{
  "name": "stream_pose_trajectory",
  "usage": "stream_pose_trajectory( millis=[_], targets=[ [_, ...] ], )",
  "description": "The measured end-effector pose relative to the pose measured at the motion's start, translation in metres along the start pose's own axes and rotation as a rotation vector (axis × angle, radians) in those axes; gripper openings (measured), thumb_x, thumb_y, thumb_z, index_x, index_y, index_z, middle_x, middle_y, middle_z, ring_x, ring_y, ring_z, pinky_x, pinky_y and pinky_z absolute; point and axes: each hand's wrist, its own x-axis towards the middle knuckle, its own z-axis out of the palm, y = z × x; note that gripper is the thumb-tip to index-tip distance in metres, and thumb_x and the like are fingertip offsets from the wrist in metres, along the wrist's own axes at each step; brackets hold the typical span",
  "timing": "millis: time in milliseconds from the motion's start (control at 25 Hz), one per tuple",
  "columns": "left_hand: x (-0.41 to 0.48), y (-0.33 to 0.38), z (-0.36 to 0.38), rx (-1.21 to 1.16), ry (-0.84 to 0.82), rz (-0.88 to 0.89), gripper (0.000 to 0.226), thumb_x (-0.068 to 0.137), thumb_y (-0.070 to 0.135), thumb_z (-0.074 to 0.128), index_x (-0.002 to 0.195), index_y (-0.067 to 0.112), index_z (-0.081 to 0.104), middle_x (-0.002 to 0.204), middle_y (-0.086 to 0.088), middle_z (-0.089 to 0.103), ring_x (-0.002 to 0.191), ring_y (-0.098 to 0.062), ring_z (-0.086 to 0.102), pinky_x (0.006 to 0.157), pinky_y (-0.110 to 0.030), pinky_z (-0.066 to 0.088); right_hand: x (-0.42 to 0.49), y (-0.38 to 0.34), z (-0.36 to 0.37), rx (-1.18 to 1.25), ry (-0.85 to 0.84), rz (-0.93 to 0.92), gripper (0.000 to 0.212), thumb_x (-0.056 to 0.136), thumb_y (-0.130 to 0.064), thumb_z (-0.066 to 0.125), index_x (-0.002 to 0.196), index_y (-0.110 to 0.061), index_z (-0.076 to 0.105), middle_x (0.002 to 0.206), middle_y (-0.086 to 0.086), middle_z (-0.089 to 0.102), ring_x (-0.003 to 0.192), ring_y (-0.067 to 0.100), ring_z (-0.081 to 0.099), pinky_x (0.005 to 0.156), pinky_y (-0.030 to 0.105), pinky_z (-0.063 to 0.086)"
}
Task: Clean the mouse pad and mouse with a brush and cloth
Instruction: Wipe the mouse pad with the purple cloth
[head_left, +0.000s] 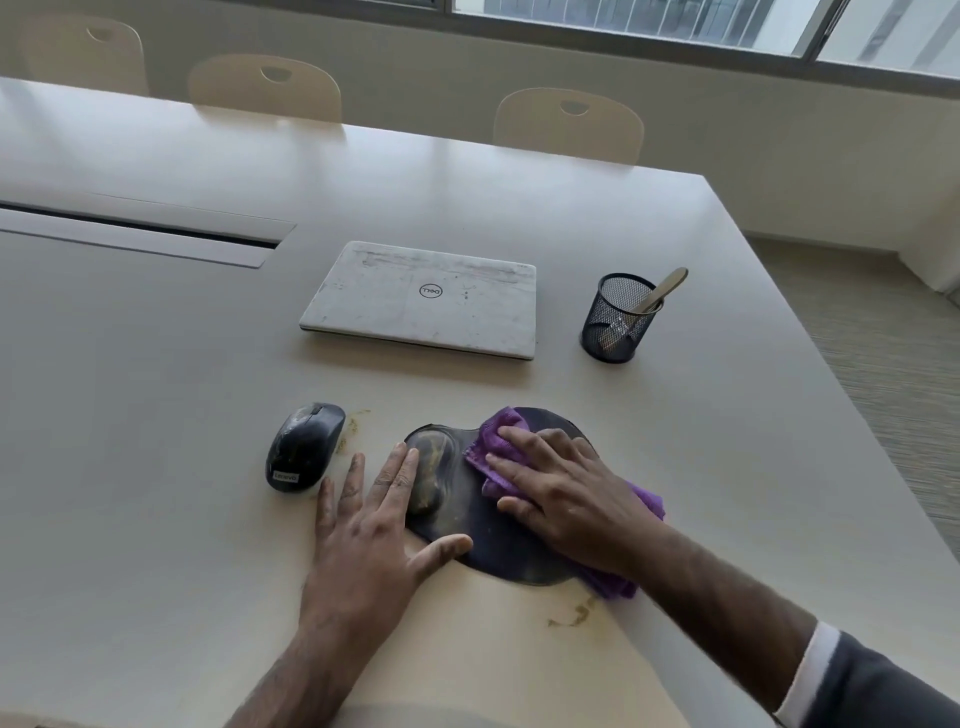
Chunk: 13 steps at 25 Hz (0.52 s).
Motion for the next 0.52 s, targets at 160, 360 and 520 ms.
stream_pose_trajectory(
  millis=[160, 360, 520],
  targets=[
    [-0.001, 0.0, 0.0, 0.015, -0.005, 0.007, 0.116, 0.068, 0.103, 0.006, 0.163, 0.036, 0.002, 0.167, 0.023, -0.004, 0.156, -0.014, -0.015, 0.125, -0.039, -0.012, 0.015, 0.035, 0.0, 0.038, 0.066, 0.25, 0.054, 0.101, -0.051, 0.032, 0.147, -0.031, 0.053, 0.156, 0.002, 0.041, 0.131, 0.029, 0.042, 0.109, 0.048, 0.041],
    [-0.001, 0.004, -0.004, -0.007, 0.0, -0.001, 0.119, 0.065, 0.104, 0.001, 0.163, 0.036, 0.002, 0.167, 0.023, -0.004, 0.155, -0.012, -0.017, 0.124, -0.038, -0.016, 0.013, 0.016, 0.005, 0.009, 0.079, 0.103, 0.05, 0.103, -0.051, 0.037, 0.144, -0.029, 0.056, 0.154, 0.0, 0.042, 0.13, 0.026, 0.042, 0.108, 0.042, 0.041],
    [-0.002, 0.004, -0.005, 0.014, -0.03, 0.0, 0.12, 0.062, 0.103, -0.006, 0.162, 0.037, -0.006, 0.167, 0.022, -0.009, 0.154, -0.013, -0.021, 0.122, -0.037, -0.019, 0.022, 0.039, 0.002, 0.054, 0.125, 0.313, 0.039, 0.102, -0.039, 0.051, 0.139, -0.028, 0.061, 0.15, 0.002, 0.046, 0.128, 0.033, 0.045, 0.106, 0.048, 0.04]
  ],
)
